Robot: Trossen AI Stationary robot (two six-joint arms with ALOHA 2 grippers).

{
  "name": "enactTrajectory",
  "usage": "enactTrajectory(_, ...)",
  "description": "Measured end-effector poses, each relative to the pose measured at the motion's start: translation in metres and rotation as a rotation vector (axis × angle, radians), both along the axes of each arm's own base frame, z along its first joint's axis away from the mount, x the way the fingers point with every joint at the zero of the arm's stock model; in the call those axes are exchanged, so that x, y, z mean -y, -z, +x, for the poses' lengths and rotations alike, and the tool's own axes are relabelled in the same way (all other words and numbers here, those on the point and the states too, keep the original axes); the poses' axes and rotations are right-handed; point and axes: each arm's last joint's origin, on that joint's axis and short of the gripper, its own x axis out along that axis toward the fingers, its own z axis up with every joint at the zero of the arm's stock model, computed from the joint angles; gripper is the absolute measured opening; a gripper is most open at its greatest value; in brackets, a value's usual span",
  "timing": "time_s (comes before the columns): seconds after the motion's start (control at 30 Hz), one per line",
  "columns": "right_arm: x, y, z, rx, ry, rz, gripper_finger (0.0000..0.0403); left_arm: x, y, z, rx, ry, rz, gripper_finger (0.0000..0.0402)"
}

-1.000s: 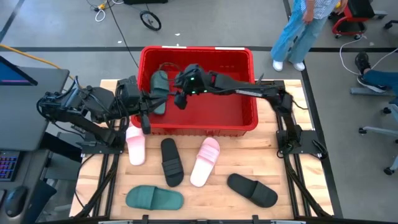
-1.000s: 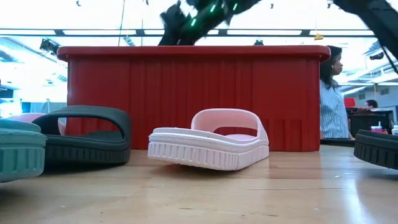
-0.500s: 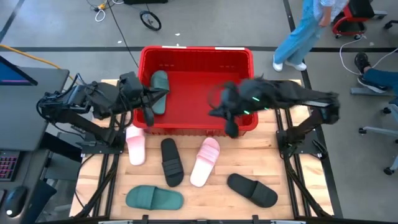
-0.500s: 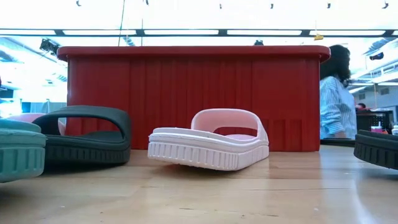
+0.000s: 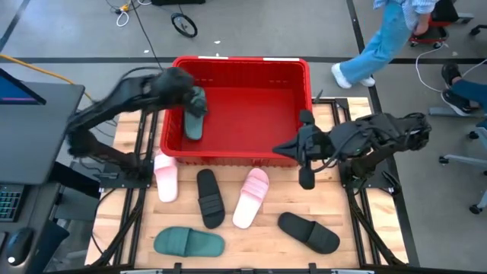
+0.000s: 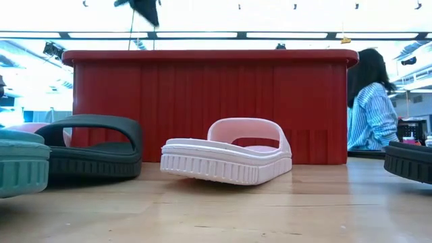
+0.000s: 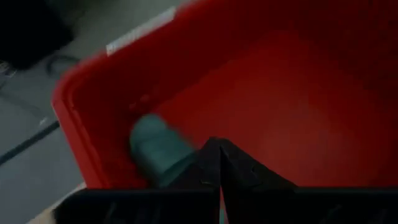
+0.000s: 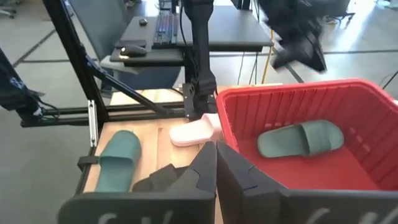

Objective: Pick and place slides into bin
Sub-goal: Put the right green slipper into the red bin

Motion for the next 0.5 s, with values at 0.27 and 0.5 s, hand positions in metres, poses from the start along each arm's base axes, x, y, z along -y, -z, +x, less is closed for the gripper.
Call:
enactTrajectory(0.27, -0.008, 0.018, 0.024, -0.065, 0.011, -0.010, 0.0004, -0.087, 0.088, 0.050, -0.423, -0.042, -0.131, 0.0002)
enactTrajectory(0.5, -0.009, 0.027, 0.029, -0.121, 0.071, -0.008, 0.0005, -0.128, 0.164, 0.049, -0.791, -0.044, -0.420, 0.0001)
